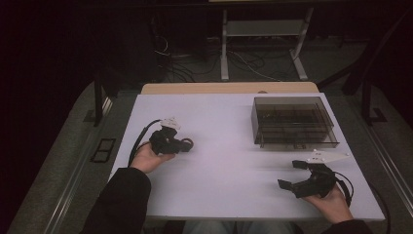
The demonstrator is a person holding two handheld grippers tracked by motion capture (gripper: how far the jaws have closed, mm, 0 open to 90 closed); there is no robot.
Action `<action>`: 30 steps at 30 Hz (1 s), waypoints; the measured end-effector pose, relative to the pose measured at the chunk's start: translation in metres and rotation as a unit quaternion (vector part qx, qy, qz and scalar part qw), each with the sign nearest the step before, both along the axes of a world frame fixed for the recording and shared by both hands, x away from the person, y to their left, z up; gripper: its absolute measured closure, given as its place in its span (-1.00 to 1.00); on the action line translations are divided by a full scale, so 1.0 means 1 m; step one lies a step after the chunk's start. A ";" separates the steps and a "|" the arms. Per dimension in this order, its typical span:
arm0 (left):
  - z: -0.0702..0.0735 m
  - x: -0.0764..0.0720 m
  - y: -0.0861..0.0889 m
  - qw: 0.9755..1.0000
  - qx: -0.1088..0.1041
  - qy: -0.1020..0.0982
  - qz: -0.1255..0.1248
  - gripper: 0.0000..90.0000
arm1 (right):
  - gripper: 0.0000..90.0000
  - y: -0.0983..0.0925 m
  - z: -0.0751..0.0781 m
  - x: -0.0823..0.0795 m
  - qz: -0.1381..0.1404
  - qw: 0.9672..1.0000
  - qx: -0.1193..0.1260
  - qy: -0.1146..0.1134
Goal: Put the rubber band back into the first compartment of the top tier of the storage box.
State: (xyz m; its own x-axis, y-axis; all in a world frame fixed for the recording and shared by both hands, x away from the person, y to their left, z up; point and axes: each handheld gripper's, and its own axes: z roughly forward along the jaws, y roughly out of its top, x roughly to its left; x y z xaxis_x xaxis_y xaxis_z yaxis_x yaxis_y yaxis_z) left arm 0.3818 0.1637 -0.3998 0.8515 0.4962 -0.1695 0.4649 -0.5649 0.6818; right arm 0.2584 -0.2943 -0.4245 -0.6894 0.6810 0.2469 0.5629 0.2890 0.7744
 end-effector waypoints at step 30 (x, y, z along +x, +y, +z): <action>0.052 0.002 -0.026 0.998 -0.031 -0.046 -0.039 0.86 | -0.99 -0.001 0.000 0.000 0.000 1.000 0.002 -0.002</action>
State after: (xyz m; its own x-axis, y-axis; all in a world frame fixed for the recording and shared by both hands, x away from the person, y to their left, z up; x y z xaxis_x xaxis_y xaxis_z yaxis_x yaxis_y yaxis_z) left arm 0.3835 0.1379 -0.3474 0.9002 0.4195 -0.1169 0.3550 -0.5515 0.7549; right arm 0.2582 -0.2950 -0.4242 -0.6909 0.6798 0.2461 0.5590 0.2864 0.7781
